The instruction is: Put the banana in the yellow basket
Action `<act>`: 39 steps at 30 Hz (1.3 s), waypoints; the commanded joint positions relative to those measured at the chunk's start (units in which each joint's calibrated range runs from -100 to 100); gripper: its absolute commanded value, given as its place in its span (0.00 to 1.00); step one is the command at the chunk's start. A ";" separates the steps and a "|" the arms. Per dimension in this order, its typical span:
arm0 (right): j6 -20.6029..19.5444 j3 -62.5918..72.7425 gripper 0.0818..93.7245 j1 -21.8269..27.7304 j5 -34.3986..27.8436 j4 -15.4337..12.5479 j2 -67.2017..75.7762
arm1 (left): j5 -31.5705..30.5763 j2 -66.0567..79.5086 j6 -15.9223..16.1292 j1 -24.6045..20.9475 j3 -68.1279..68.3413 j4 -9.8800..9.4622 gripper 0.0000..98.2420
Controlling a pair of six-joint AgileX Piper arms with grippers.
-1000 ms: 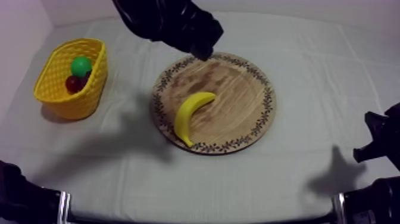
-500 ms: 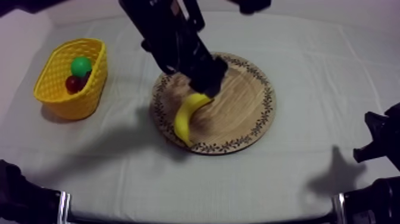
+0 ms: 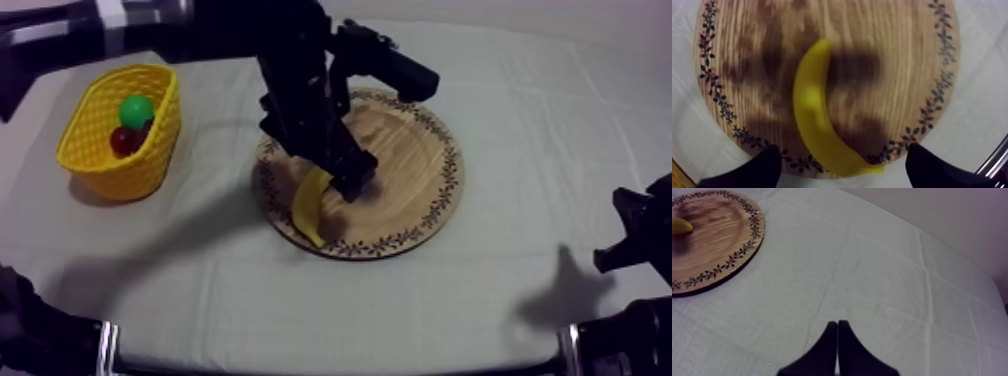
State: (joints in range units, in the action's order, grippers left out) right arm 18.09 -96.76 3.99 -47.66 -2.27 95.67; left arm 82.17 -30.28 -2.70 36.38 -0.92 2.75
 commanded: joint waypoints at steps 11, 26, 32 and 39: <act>0.00 -0.01 0.00 -0.01 0.00 0.00 0.00 | -0.83 -9.59 1.60 -2.69 -3.10 2.32 0.95; 0.00 -0.01 0.00 -0.01 0.00 0.00 0.00 | -1.77 -13.95 -0.12 -3.52 -4.85 2.46 0.60; 0.00 -0.01 0.00 -0.01 0.00 0.00 0.00 | -1.93 -14.04 -0.52 -3.53 -4.92 2.62 0.38; 0.00 -0.01 0.00 -0.01 0.00 0.00 0.00 | -2.74 -13.23 -0.41 -3.23 -3.74 3.07 0.18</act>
State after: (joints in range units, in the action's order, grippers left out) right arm 18.13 -96.76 3.99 -47.66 -2.27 95.67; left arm 79.59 -43.69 -3.18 33.14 -4.78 5.77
